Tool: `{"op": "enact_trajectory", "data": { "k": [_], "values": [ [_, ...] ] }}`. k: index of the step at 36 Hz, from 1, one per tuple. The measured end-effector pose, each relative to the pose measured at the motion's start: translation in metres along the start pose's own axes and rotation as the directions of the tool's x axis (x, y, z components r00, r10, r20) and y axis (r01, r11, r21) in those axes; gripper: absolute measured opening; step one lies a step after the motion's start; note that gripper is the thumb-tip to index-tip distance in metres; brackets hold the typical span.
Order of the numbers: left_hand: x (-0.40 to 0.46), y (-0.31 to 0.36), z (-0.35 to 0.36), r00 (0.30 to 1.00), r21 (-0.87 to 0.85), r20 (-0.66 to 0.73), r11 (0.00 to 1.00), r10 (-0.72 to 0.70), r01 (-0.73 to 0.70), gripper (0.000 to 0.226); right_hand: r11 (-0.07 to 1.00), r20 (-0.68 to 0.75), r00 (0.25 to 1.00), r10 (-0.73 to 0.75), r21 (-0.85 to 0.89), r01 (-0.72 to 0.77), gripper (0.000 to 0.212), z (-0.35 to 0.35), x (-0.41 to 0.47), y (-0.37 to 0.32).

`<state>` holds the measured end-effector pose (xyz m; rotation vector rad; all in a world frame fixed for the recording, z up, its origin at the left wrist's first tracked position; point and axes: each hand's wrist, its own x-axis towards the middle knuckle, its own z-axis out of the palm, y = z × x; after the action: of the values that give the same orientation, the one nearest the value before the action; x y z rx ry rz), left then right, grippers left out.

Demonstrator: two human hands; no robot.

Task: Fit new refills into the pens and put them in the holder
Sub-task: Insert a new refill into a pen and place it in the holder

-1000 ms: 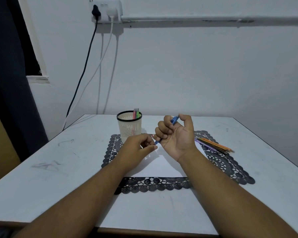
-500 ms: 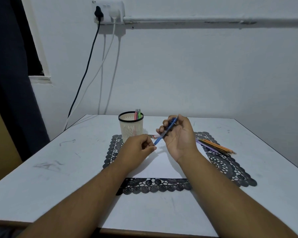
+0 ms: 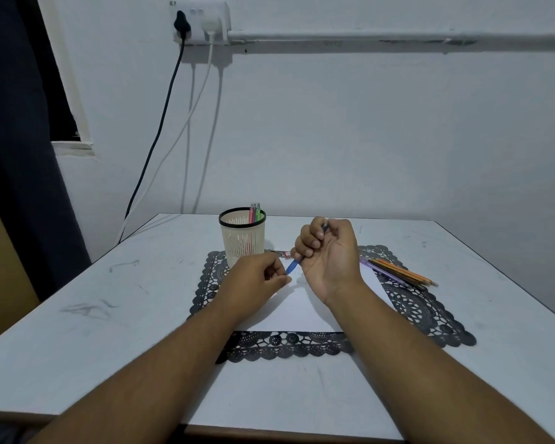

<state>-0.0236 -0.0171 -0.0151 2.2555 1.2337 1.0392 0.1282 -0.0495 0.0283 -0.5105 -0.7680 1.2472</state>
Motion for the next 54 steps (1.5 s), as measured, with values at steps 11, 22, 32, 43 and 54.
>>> {"op": "enact_trajectory", "data": {
  "k": [11, 22, 32, 43, 54],
  "values": [
    [-0.002, 0.002, -0.001, 1.0, -0.011, 0.007, 1.0, 0.008, -0.008, 0.017, 0.999, 0.042, 0.999, -0.016, -0.034, 0.017, 0.029, 0.0, -0.002, 0.0],
    [-0.001, 0.0, 0.0, 1.0, -0.062, 0.004, 0.998, 0.003, -0.003, 0.017, 1.0, 0.064, 0.998, -0.011, 0.018, 0.01, 0.032, -0.003, 0.0, -0.001],
    [0.001, -0.005, 0.0, 0.997, -0.147, 0.072, 0.989, 0.015, -0.004, 0.012, 0.997, -0.01, 1.0, 0.01, 0.071, -0.009, 0.032, -0.006, 0.002, -0.005],
    [0.002, -0.008, 0.001, 0.997, -0.17, 0.076, 0.985, 0.022, -0.009, 0.016, 0.998, 0.014, 1.0, 0.013, 0.058, -0.014, 0.031, -0.007, 0.002, -0.006],
    [0.001, -0.006, 0.0, 0.998, -0.199, 0.06, 0.98, 0.034, -0.021, 0.011, 0.997, 0.039, 0.999, 0.009, 0.074, -0.012, 0.031, -0.009, 0.004, -0.007]
  ]
}}
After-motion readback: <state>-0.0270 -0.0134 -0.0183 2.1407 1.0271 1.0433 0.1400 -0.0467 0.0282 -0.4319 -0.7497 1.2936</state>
